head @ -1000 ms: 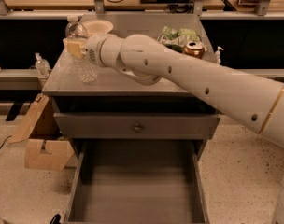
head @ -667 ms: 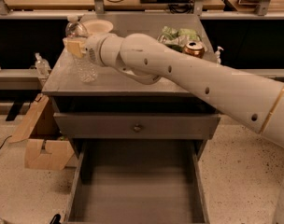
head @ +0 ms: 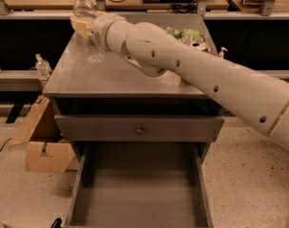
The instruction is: Pick water bottle from middle drawer and place on counter
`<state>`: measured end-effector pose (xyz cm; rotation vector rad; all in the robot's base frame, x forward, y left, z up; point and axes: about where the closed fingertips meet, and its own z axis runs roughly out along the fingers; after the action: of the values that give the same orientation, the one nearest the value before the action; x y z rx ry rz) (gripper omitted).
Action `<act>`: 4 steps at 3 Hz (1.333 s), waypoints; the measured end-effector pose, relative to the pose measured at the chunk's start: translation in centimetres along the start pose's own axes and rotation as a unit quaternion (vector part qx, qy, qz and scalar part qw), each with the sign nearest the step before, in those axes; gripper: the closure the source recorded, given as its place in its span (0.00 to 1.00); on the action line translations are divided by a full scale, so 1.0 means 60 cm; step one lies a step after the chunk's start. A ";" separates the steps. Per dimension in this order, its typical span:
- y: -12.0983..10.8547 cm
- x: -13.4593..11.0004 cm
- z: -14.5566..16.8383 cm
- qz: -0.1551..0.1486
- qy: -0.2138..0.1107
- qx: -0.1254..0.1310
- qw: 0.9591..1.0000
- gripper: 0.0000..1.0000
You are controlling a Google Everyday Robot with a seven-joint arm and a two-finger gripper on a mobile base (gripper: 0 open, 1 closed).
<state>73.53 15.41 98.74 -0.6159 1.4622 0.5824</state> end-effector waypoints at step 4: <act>-0.018 0.100 0.061 -0.005 0.006 0.035 0.999 0.73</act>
Offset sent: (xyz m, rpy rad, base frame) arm 0.0430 0.0056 -0.0531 -0.0169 -0.0194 -0.0852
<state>77.06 17.12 92.85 -0.5731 1.4837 0.5187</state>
